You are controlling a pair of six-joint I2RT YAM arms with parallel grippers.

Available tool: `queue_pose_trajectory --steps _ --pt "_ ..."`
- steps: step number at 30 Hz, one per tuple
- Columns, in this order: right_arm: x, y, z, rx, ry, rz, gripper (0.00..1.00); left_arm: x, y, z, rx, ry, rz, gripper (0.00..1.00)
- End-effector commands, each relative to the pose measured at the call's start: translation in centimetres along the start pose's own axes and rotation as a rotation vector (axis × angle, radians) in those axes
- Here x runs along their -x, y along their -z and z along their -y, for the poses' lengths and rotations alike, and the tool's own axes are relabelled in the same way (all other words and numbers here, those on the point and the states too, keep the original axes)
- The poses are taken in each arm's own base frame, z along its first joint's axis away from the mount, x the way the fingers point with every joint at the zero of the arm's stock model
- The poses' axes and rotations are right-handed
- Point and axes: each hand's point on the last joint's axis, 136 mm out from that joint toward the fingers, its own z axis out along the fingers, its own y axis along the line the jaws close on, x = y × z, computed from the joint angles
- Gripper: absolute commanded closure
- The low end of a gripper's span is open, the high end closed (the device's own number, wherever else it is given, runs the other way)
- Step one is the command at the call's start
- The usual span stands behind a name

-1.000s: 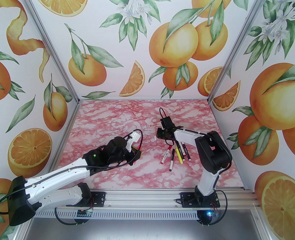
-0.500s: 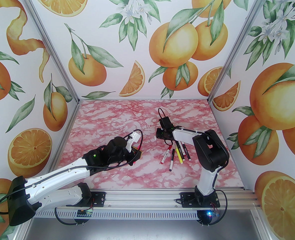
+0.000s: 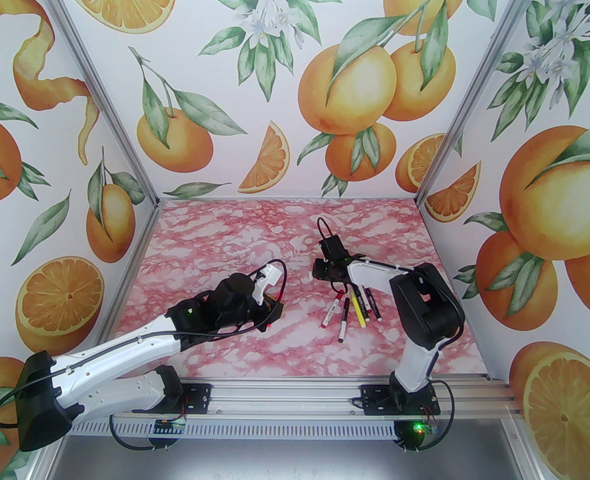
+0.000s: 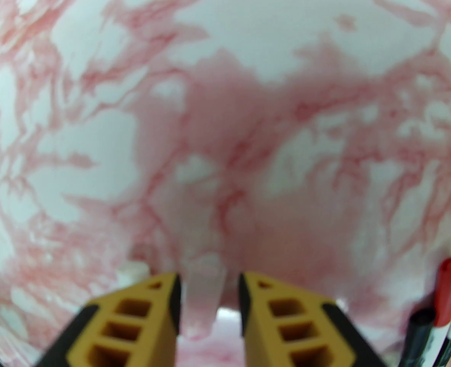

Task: Open the pen caps

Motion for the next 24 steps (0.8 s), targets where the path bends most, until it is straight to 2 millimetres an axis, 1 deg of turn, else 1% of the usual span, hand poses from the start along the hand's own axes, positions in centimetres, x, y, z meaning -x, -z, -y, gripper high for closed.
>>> queue_pose_trajectory --steps 1,6,10,19,24 --pt "0.07 0.63 -0.42 0.006 0.021 0.022 0.71 0.13 -0.08 0.16 -0.012 -0.008 0.005 1.0" --pt "-0.44 0.43 -0.71 0.006 0.033 0.014 0.75 0.12 -0.06 0.19 -0.015 -0.005 0.006 1.0" --pt "-0.49 0.44 -0.92 0.011 0.033 0.017 0.78 -0.02 -0.01 0.08 -0.013 -0.003 0.006 1.0" --pt "-0.73 0.29 -1.33 0.017 0.037 0.018 0.78 -0.44 -0.12 -0.04 -0.011 0.005 -0.002 1.0" --pt "-0.48 0.95 -1.39 0.019 0.038 0.033 0.75 -0.46 0.09 -0.18 -0.006 0.012 0.002 1.0"
